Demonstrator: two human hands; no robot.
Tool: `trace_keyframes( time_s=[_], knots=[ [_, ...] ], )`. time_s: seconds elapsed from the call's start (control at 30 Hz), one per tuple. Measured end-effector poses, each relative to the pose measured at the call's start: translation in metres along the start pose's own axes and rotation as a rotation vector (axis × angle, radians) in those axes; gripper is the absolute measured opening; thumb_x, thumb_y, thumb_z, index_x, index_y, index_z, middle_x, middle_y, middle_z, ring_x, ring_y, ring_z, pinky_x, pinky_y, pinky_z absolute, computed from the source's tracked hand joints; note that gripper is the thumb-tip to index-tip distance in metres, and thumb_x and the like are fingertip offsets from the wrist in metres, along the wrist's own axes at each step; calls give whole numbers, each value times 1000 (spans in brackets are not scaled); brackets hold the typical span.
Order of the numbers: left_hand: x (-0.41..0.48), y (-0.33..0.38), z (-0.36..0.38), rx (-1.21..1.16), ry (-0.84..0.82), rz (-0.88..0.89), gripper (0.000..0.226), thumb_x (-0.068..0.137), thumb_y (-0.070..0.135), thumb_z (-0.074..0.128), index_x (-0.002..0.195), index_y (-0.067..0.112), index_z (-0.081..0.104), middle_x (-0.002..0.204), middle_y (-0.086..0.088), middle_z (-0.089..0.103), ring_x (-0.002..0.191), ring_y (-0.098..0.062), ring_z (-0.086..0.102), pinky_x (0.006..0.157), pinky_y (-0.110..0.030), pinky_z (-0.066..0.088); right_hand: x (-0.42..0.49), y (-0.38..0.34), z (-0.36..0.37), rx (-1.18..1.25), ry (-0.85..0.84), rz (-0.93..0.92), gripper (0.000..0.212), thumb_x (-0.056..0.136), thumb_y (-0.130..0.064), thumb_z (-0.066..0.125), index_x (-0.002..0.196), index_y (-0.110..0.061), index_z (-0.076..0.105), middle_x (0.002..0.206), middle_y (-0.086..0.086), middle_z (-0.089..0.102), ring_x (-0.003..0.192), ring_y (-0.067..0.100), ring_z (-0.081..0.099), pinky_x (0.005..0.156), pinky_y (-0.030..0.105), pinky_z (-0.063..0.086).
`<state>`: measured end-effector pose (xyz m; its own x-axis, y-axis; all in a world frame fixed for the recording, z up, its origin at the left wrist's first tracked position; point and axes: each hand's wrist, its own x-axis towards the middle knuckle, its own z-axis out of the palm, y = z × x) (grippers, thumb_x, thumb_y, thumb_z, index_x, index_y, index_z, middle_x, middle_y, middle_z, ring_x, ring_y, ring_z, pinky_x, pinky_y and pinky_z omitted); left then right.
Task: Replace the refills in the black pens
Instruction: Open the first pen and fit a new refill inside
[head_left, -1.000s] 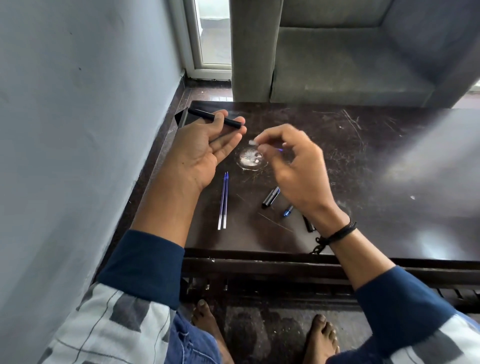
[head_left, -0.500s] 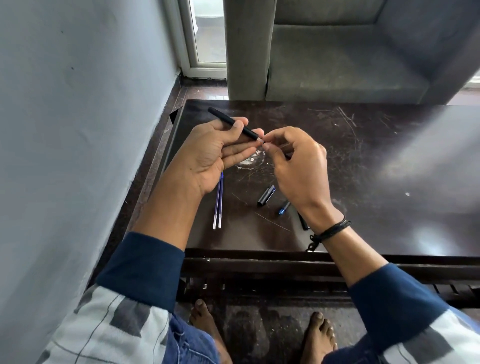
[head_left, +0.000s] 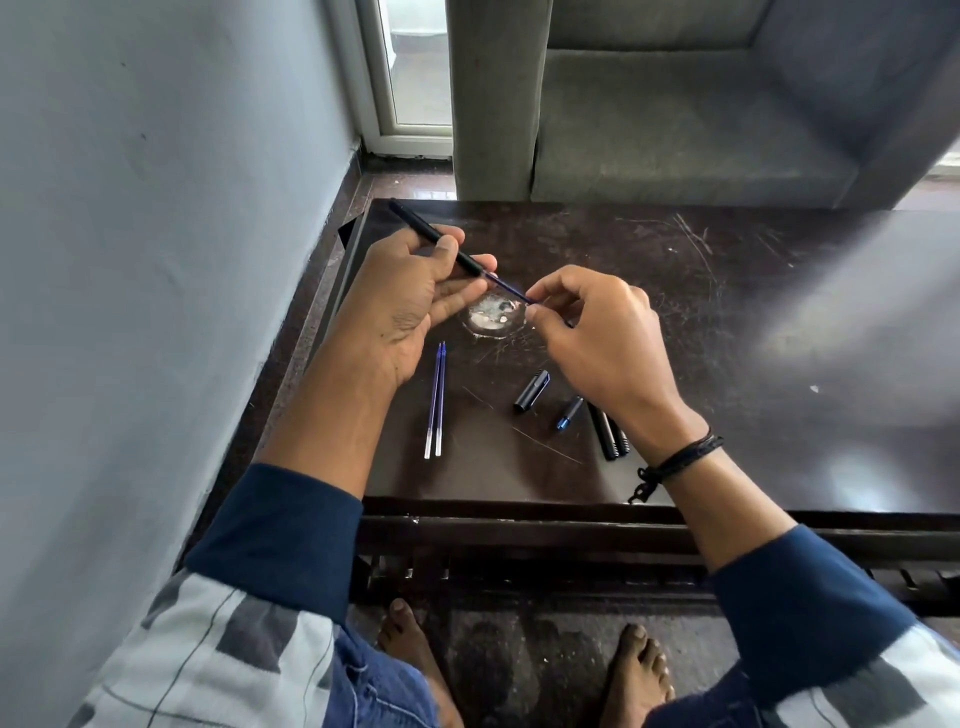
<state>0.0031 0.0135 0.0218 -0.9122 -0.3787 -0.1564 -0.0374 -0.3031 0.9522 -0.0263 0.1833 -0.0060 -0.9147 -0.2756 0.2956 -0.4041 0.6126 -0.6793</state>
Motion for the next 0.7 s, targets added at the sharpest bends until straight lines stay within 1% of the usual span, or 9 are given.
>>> trace_keyframes(
  time_s=[0.07, 0.1, 0.13, 0.17, 0.23, 0.33, 0.43, 0.57, 0.7],
  knots=[
    [-1, 0, 0, 7, -4, -9, 10, 103, 5, 49, 103, 5, 59, 93, -17, 73, 92, -26, 75, 77, -31, 62, 0, 0, 2, -7, -5, 8, 8, 92, -23, 71, 98, -27, 75, 80, -16, 69, 73, -7, 59, 69, 6, 42],
    [-2, 0, 0, 18, -17, -21, 10, 102, 6, 50, 104, 5, 60, 98, -20, 72, 92, -26, 75, 76, -31, 61, -1, 0, 3, 1, -6, 6, 9, 92, -22, 71, 99, -26, 75, 81, -16, 70, 75, -3, 61, 72, 10, 46],
    [-3, -1, 1, 33, -37, -38, 11, 102, 6, 50, 106, 4, 60, 100, -21, 72, 91, -25, 76, 75, -30, 61, -1, -1, 4, 14, -8, 2, 9, 92, -22, 71, 100, -26, 75, 82, -15, 71, 78, 1, 63, 76, 18, 50],
    [-4, -2, 2, 50, -58, -58, 12, 102, 6, 50, 108, 3, 61, 98, -22, 73, 89, -25, 76, 73, -30, 62, -2, -1, 5, 29, -12, -2, 10, 92, -22, 72, 102, -25, 74, 82, -15, 72, 80, 3, 65, 79, 26, 53],
    [-7, -3, 6, 75, -87, -85, 15, 103, 5, 49, 112, 1, 60, 92, -20, 74, 84, -23, 77, 71, -27, 61, -3, -3, 6, 53, -22, -12, 11, 92, -24, 74, 102, -25, 71, 83, -14, 73, 82, 3, 67, 80, 32, 55],
    [-8, -3, 8, 68, -68, -77, 15, 103, 4, 47, 113, -1, 58, 92, -22, 72, 79, -20, 76, 68, -25, 61, -3, -3, 4, 78, -35, -14, 16, 88, -31, 78, 100, -26, 68, 80, -15, 72, 78, 1, 67, 77, 32, 56],
    [-5, -1, 4, 44, -16, -62, 14, 103, 4, 47, 112, 0, 57, 102, -27, 70, 83, -21, 76, 69, -25, 61, -1, -1, 1, 80, -38, 10, 20, 83, -38, 81, 95, -27, 69, 77, -14, 71, 76, 3, 66, 75, 31, 55],
    [-2, 0, 0, 33, 12, -51, 12, 103, 4, 47, 110, 0, 57, 113, -30, 67, 93, -25, 75, 69, -25, 60, 1, 2, 2, 44, -38, 22, 8, 84, -27, 80, 88, -25, 73, 77, -15, 70, 76, 5, 64, 78, 32, 55],
    [-4, -2, 3, 61, -38, -76, 12, 103, 4, 49, 108, 1, 59, 102, -26, 70, 88, -24, 76, 70, -26, 61, 2, 3, 4, 53, -35, 1, 7, 87, -22, 78, 89, -26, 73, 80, -15, 71, 79, 3, 65, 74, 22, 53]
  ],
)
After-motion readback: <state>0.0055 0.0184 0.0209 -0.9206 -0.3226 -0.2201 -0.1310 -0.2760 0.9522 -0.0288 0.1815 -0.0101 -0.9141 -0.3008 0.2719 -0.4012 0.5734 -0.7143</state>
